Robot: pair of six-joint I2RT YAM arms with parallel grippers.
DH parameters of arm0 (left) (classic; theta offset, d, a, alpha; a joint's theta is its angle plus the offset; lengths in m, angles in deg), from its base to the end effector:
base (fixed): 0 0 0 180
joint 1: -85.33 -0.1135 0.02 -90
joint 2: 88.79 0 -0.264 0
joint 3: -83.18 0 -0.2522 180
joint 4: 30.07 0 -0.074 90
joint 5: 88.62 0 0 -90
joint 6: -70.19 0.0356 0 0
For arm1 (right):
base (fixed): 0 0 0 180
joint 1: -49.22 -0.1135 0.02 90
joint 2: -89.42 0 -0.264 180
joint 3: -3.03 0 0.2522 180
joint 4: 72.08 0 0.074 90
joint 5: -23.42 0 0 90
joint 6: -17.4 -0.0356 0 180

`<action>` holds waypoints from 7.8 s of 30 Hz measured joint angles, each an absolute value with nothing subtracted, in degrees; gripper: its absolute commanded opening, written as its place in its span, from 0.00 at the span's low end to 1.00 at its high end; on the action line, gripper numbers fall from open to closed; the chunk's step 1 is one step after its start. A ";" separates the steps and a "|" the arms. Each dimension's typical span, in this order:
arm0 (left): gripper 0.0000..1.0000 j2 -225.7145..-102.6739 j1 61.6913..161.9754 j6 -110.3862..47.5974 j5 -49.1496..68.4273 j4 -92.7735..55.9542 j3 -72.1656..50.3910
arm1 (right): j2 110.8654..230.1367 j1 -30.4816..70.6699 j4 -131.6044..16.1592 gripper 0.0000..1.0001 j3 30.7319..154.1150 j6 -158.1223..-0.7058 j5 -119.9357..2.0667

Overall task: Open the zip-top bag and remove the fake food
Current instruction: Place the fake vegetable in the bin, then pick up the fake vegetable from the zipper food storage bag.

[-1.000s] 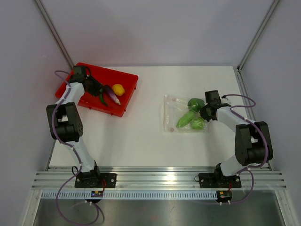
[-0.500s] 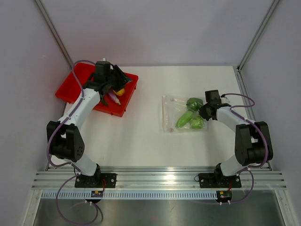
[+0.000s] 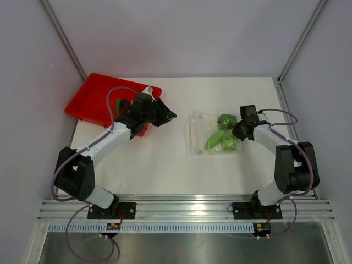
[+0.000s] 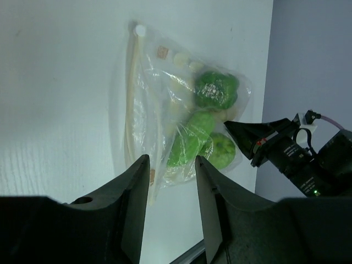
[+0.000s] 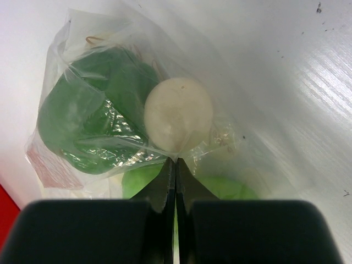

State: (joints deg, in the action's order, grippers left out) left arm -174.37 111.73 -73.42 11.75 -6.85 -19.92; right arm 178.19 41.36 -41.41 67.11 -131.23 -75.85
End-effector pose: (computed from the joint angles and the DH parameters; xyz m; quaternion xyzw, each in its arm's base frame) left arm 0.3031 -0.1576 0.2810 -0.1621 0.8565 -0.3714 0.3196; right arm 0.3034 0.0361 0.1823 0.4297 0.8493 0.0982 0.2905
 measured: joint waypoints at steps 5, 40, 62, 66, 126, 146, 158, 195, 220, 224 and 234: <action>0.38 -175.94 114.59 -73.66 12.10 -10.39 -22.02 | 178.19 41.36 -41.72 0.00 67.11 -131.01 -75.44; 0.25 -193.19 117.30 -73.42 21.41 -23.92 -25.63 | 178.21 41.36 -41.98 0.00 67.14 -128.08 -71.55; 0.32 -205.30 117.54 -76.94 31.44 -28.01 -20.51 | 178.50 41.36 -43.27 0.00 67.14 -126.49 -68.33; 0.32 -206.17 117.93 -77.37 32.86 -28.23 -20.01 | 178.50 41.36 -43.44 0.00 67.14 -126.49 -68.33; 0.60 -201.45 114.50 -97.96 40.47 -72.93 -36.29 | 178.61 41.36 -41.67 0.00 67.25 -127.25 -71.66; 0.47 -203.00 115.49 -92.22 40.12 -61.39 -29.39 | 179.35 41.36 -42.02 0.00 67.25 -127.43 -70.50; 0.00 -205.14 115.77 -95.28 41.54 -67.27 -29.45 | 179.61 41.36 -41.54 0.00 67.62 -127.47 -70.74; 0.43 -201.06 112.01 -101.37 40.25 -83.05 -40.25 | 177.86 41.36 -35.86 0.00 69.28 -130.82 -78.17; 0.00 -194.52 110.92 -91.32 33.78 -62.37 -42.33 | 176.29 42.41 -35.90 0.00 68.84 -131.34 -79.13; 0.00 -195.33 111.11 -89.66 32.86 -58.15 -41.74 | 176.29 42.50 -35.93 0.00 68.84 -131.36 -79.13; 0.18 -201.32 113.58 -86.25 32.97 -51.05 -34.04 | 176.29 42.52 -36.17 0.00 68.82 -131.36 -78.85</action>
